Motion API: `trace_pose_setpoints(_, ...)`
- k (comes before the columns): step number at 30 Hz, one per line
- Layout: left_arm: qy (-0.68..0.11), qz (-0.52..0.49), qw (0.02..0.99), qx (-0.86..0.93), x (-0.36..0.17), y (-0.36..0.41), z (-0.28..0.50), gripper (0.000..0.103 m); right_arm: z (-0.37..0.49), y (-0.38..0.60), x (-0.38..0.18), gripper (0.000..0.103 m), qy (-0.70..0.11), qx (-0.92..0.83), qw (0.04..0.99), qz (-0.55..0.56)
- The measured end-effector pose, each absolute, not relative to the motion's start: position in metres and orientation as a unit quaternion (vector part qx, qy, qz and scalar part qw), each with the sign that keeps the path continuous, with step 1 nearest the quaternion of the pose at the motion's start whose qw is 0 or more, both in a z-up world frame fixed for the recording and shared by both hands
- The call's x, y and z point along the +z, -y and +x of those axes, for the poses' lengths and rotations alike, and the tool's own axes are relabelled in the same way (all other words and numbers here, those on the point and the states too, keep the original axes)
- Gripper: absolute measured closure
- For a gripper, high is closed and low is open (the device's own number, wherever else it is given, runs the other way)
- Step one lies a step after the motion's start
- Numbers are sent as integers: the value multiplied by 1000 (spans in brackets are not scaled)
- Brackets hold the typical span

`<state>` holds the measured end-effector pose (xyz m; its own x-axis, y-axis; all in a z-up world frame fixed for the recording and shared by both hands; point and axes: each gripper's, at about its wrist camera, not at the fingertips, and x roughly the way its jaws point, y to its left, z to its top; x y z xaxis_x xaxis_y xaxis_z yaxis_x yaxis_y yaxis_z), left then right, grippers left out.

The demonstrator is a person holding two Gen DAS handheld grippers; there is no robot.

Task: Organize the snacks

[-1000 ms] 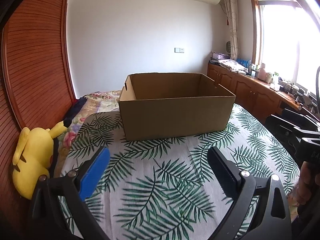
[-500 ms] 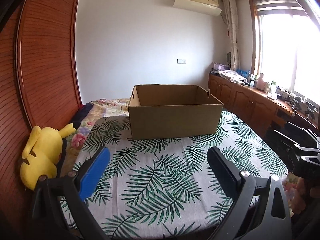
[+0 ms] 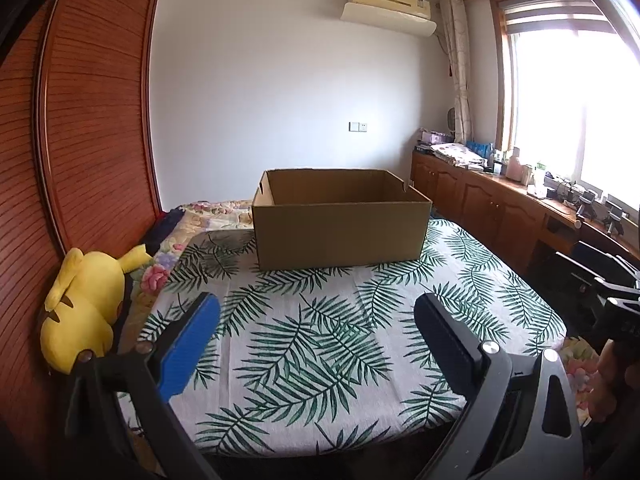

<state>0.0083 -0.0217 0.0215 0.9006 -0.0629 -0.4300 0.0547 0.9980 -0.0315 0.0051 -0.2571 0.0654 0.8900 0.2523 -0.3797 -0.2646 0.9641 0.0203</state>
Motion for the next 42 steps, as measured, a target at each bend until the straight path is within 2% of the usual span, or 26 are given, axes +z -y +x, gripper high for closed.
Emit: trace_pose_setpoints(42, -226, -16, 974, -21, 14, 20, 10, 4, 7, 256, 62, 3, -192, 128, 973, -15)
